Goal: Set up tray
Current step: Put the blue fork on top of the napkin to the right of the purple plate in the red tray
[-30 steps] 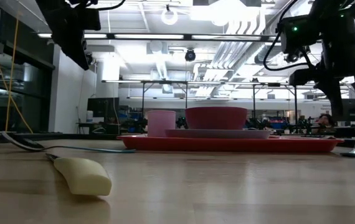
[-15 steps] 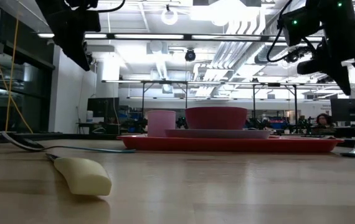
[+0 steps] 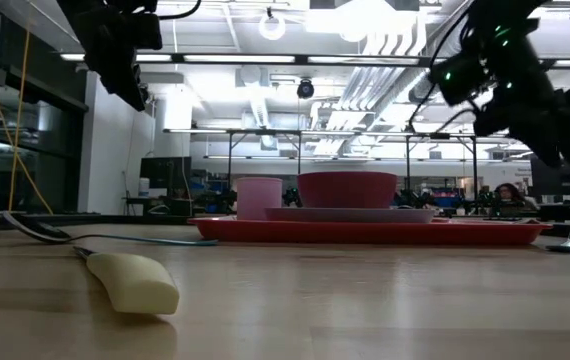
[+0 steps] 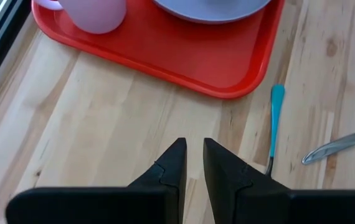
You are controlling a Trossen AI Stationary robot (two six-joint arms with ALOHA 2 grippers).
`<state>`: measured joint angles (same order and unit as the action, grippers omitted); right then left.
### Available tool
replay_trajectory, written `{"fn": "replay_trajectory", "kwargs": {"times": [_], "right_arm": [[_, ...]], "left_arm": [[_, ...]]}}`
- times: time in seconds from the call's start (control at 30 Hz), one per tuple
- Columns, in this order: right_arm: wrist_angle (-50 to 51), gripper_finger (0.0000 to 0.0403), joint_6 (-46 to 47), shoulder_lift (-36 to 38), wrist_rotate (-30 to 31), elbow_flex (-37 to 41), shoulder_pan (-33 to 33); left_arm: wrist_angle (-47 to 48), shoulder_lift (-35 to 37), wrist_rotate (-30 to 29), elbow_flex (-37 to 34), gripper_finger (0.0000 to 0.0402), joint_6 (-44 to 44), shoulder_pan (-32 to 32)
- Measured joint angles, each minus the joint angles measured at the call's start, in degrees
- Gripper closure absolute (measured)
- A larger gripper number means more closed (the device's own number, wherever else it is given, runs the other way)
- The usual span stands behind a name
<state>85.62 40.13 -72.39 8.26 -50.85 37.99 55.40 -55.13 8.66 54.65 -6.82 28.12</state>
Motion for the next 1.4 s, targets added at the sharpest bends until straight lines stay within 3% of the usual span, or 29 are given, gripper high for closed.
{"fn": "replay_trajectory", "kwargs": {"times": [0.27, 0.83, 1.03, 1.4], "right_arm": [[-0.3, 0.0266, -8.5, -10.3, -2.2, 0.5, -0.8], [-8.9, 0.0266, -20.2, -11.8, -2.2, 4.9, -21.9], [-11.2, 0.0266, -24.1, -7.6, -2.3, 6.0, -26.8], [-11.0, 0.0266, -28.7, 7.4, -4.3, 6.3, -33.4]], "left_arm": [[0.0, 0.0, 0.0, 0.0, 0.0316, 1.8, 0.0], [0.0, 0.0, -0.1, 0.0, 0.0316, 2.3, 0.0], [0.0, 0.0, 1.5, 0.0, 0.0316, 2.5, 0.0], [0.0, 0.0, 4.5, 0.0, 0.0316, 4.2, 0.0]]}}
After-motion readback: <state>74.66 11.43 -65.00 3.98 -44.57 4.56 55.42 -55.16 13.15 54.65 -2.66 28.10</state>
